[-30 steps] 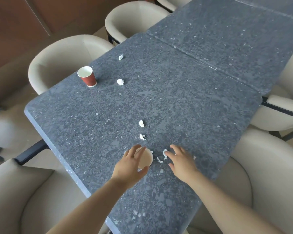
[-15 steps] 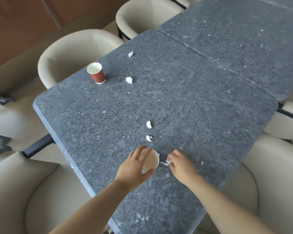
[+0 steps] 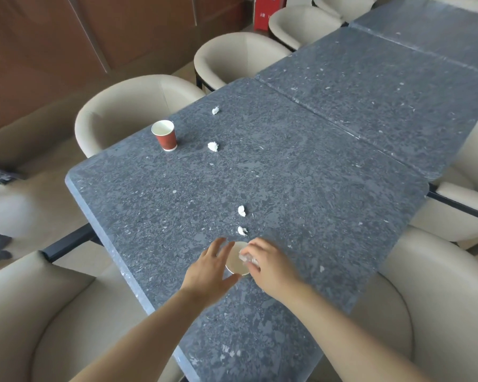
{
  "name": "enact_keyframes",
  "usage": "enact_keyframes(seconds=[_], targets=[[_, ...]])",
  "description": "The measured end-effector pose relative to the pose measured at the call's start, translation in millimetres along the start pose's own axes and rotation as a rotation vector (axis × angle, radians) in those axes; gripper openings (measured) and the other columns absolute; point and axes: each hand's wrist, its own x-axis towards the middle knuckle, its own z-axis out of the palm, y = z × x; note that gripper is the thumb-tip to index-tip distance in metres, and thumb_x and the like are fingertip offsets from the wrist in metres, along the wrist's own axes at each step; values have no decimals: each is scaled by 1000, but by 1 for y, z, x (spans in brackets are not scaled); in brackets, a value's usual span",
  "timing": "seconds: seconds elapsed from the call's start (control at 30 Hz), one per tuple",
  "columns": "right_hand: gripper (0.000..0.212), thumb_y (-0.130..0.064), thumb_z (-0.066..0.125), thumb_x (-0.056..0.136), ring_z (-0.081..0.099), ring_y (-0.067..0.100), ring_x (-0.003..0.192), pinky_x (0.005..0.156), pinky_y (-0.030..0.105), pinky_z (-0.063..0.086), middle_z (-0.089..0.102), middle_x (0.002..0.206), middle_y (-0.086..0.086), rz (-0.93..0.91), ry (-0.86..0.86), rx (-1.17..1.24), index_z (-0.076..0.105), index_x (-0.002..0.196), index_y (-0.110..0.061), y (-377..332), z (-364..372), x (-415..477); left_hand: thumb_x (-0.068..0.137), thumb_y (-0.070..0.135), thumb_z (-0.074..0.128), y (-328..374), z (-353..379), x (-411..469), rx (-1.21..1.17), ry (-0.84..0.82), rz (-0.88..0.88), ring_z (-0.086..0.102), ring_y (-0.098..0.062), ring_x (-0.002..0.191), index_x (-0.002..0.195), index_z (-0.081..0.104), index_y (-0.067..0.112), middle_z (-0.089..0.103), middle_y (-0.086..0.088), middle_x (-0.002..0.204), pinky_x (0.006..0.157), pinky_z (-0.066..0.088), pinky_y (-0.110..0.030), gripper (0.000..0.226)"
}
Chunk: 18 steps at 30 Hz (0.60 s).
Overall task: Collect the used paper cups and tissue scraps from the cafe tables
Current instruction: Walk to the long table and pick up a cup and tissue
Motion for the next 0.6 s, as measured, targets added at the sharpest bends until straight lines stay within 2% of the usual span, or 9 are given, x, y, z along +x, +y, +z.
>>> enact_keyframes(seconds=[0.07, 0.13, 0.37, 0.6], targets=[[27, -12, 58, 86, 49, 19, 108, 87, 29, 44, 53, 120, -2, 6, -43, -15, 57, 113, -13, -1, 2, -1, 84, 50, 53, -2, -3, -7, -24, 16, 6, 44, -20, 123, 139, 19, 30, 22, 5, 147, 82, 53, -36, 68], [31, -11, 60, 84, 48, 18, 111, 91, 30, 44, 50, 125, -3, 10, -60, -21, 57, 115, -13, 0, 3, -4, 84, 48, 54, -4, -5, -11, -25, 31, 16, 45, -18, 122, 139, 20, 29, 25, 6, 145, 81, 53, -35, 67], [27, -14, 60, 84, 50, 14, 101, 75, 19, 38, 49, 118, -4, 80, -14, -33, 57, 111, -17, 15, -3, -16, 84, 45, 55, -3, -5, -11, 27, 6, 31, 43, -17, 121, 139, 20, 27, 27, 6, 143, 81, 53, -34, 67], [27, -18, 57, 88, 46, 13, 109, 85, 25, 44, 46, 121, -7, 156, -84, -82, 55, 115, -19, 42, -5, -25, 80, 46, 61, 11, 3, 10, 66, -78, 13, 36, -20, 128, 141, 14, 28, 18, 3, 148, 88, 51, -35, 79]])
